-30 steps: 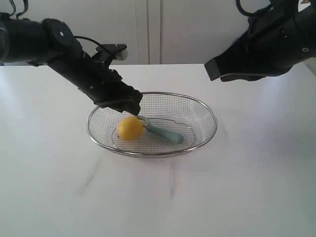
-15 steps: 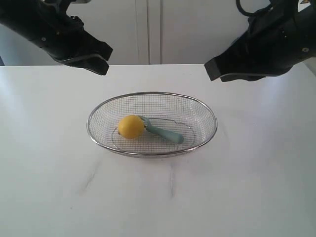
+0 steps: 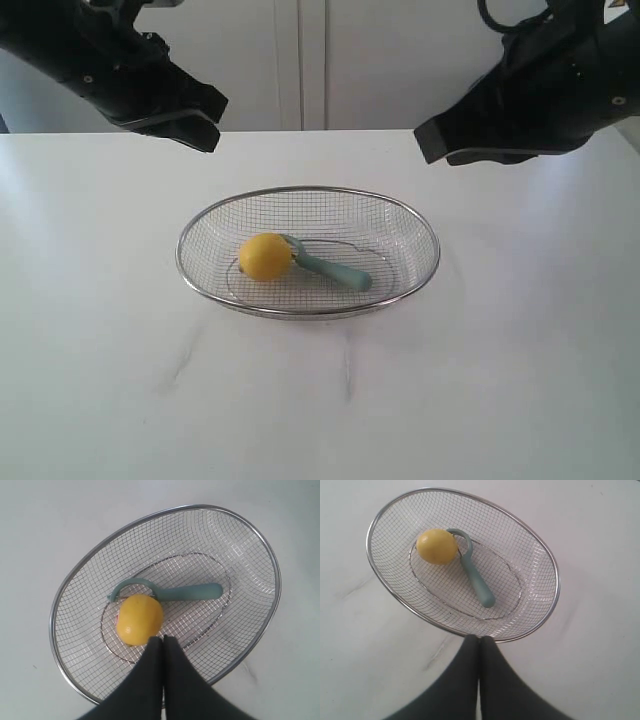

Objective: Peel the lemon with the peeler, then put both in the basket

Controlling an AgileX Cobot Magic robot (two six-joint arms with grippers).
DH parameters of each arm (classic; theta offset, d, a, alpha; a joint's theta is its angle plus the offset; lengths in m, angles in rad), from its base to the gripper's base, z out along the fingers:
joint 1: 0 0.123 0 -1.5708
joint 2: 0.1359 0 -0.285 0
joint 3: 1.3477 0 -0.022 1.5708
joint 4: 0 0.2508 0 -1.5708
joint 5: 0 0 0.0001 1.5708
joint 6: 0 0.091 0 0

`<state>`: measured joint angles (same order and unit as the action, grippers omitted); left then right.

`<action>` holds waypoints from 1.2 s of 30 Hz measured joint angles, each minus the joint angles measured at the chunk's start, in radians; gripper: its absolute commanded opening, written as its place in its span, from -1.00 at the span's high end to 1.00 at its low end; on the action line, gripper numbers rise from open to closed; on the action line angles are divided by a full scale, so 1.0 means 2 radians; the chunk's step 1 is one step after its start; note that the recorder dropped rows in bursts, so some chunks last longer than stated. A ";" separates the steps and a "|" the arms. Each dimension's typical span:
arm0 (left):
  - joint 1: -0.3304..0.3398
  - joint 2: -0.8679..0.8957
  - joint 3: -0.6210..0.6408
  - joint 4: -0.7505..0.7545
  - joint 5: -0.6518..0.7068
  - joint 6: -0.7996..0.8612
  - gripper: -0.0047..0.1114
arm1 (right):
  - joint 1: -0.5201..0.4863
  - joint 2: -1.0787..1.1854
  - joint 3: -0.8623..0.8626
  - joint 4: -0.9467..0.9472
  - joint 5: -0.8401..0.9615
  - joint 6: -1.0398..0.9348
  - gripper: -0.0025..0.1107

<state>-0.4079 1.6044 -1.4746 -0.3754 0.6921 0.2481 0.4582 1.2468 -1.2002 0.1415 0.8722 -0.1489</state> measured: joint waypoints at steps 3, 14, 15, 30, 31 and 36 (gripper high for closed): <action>0.000 0.000 0.000 0.000 0.000 0.000 0.92 | 0.000 0.000 0.000 0.000 0.000 0.004 0.96; 0.000 -0.011 0.000 0.001 0.000 0.000 0.92 | 0.000 0.000 0.000 0.000 0.000 0.004 0.96; 0.000 -0.017 0.000 0.001 0.000 0.000 0.92 | 0.000 0.000 0.000 0.000 0.000 0.004 0.96; 0.000 -0.215 0.012 0.024 -0.034 0.033 0.92 | 0.000 0.000 0.000 0.000 0.000 0.004 0.96; 0.000 -0.230 0.024 0.026 -0.050 0.043 0.92 | 0.000 0.000 0.000 0.000 0.000 0.004 0.96; 0.008 -0.308 0.124 0.021 -0.126 0.071 0.92 | 0.000 0.000 0.000 0.000 0.000 0.005 0.96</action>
<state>-0.3921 0.9881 -1.2265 -0.3327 0.4396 0.3894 0.4582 1.2468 -1.2002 0.1415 0.8722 -0.1387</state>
